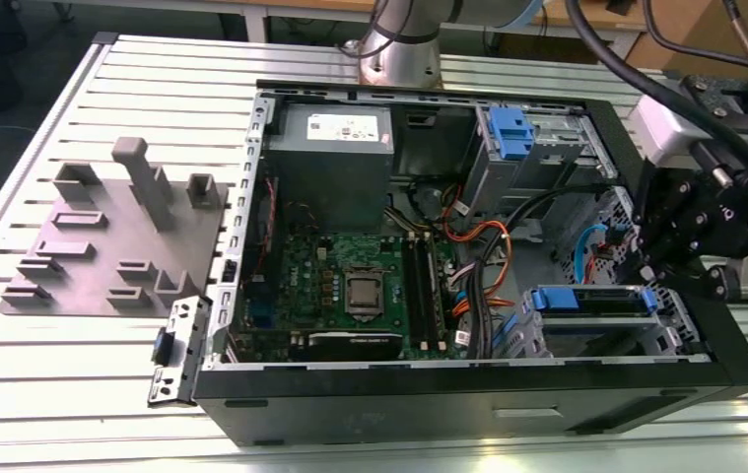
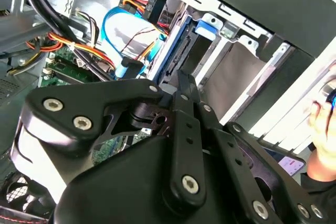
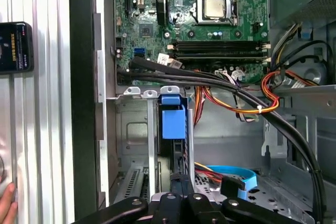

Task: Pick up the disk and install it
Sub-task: 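Insert the first disk wire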

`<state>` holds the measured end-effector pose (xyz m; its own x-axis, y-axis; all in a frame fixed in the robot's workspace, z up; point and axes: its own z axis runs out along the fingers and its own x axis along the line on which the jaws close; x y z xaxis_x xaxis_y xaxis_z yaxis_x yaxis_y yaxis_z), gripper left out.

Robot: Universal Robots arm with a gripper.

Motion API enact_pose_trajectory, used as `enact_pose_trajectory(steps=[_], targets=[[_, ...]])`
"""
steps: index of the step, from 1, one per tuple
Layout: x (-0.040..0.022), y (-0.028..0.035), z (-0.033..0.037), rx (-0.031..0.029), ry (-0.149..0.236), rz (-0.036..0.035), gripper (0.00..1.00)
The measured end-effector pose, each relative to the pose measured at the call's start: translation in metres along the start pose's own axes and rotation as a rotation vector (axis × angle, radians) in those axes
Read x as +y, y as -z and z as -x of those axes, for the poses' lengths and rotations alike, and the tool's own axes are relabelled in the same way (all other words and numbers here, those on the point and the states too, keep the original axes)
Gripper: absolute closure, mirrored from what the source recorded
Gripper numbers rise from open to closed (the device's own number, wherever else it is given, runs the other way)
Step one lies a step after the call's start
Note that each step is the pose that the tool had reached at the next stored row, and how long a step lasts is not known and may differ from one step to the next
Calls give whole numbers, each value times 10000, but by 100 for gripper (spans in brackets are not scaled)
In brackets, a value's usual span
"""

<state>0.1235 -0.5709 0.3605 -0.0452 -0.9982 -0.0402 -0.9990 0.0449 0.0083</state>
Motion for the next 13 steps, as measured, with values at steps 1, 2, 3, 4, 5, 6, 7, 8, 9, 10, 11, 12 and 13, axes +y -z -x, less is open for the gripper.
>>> enact_pose_trajectory(steps=[1,2,3,4,5,6,7,8,9,10,11,12,13], targets=[[0,12,1,1,0,0,89],[-1,14,2,-1,1,0,89],[-4,13,3,-3,2,0,89],[-13,14,4,-1,3,4,89],[-23,15,6,2,1,10,89],[-36,15,8,2,1,18,89],[-54,15,10,2,0,32,89],[-72,15,12,-1,-1,42,89],[-87,15,13,-7,-1,47,89],[-95,15,14,-9,-1,48,89],[-95,15,14,-10,-1,49,89],[-99,15,14,-10,-1,48,89],[-102,15,14,-11,-1,48,89]])
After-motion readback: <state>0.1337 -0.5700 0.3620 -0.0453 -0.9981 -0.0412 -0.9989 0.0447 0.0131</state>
